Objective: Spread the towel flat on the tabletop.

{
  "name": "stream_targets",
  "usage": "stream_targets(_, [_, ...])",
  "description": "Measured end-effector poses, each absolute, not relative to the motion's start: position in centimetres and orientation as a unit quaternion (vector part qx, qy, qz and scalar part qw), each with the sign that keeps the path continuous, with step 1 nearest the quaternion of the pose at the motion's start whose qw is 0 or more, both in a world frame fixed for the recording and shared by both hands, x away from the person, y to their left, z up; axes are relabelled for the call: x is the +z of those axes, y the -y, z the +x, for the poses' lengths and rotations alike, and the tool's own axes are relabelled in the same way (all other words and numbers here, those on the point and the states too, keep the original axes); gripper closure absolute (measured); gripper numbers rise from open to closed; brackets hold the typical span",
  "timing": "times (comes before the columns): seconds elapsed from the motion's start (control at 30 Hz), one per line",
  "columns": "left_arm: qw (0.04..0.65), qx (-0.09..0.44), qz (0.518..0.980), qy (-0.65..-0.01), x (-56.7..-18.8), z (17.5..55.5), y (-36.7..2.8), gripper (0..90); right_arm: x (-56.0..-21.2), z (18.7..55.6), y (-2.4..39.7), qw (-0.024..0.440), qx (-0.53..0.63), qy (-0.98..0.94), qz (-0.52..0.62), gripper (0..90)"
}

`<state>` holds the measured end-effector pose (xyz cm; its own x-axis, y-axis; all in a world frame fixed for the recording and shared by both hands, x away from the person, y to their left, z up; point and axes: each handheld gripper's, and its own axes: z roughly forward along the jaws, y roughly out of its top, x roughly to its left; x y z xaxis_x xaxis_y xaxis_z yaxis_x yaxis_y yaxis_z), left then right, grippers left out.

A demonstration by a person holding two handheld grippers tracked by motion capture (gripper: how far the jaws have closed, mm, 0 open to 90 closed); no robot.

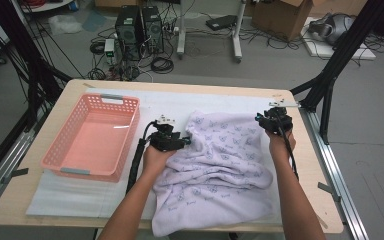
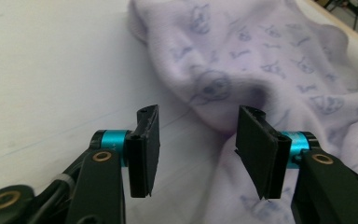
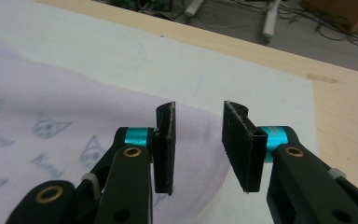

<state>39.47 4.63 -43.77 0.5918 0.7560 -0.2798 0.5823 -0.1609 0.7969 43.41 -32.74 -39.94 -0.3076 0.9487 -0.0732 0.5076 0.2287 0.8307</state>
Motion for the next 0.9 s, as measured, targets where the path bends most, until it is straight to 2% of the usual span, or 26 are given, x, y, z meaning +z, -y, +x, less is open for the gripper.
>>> stream_targets(0.13, [0.456,0.085,0.779,-0.421,-44.3,39.6,-2.5,46.0,-39.2,41.9,33.6,0.284,0.386,-0.726,0.494,62.2])
stream_targets(0.23, [0.434,0.085,0.805,-0.397,-44.6,39.5,-0.7,49.8,-39.2,41.0,34.0,0.264,0.391,-0.738,0.483,61.7])
stream_targets(0.3, [0.424,0.098,0.821,-0.37,-44.6,39.0,0.3,64.3,-39.3,40.5,34.0,0.255,0.385,-0.75,0.474,61.4])
stream_targets(0.37, [0.413,0.104,0.825,-0.371,-44.3,38.9,0.4,86.1,-39.9,40.0,34.1,0.241,0.375,-0.76,0.473,60.7])
stream_targets(0.43, [0.409,0.099,0.818,-0.392,-44.0,39.0,-0.4,86.8,-40.5,39.7,34.1,0.228,0.369,-0.766,0.475,60.5])
stream_targets(0.53, [0.412,0.126,0.795,-0.426,-43.1,38.8,-3.1,87.0,-41.4,39.7,33.8,0.177,0.358,-0.783,0.477,58.5])
stream_targets(0.7, [0.406,0.168,0.767,-0.468,-41.5,38.1,-8.2,87.1,-42.5,38.9,31.5,0.167,0.347,-0.805,0.451,55.9])
stream_targets(0.8, [0.416,0.177,0.76,-0.467,-40.9,37.6,-9.0,87.0,-43.4,38.6,30.0,0.151,0.343,-0.818,0.436,55.0])
stream_targets(0.87, [0.42,0.171,0.763,-0.459,-40.7,37.3,-8.9,87.0,-44.0,38.4,29.1,0.15,0.334,-0.834,0.414,57.3])
stream_targets(0.9, [0.422,0.167,0.766,-0.455,-40.7,37.2,-8.7,86.9,-44.0,38.1,28.8,0.171,0.326,-0.839,0.4,63.9])
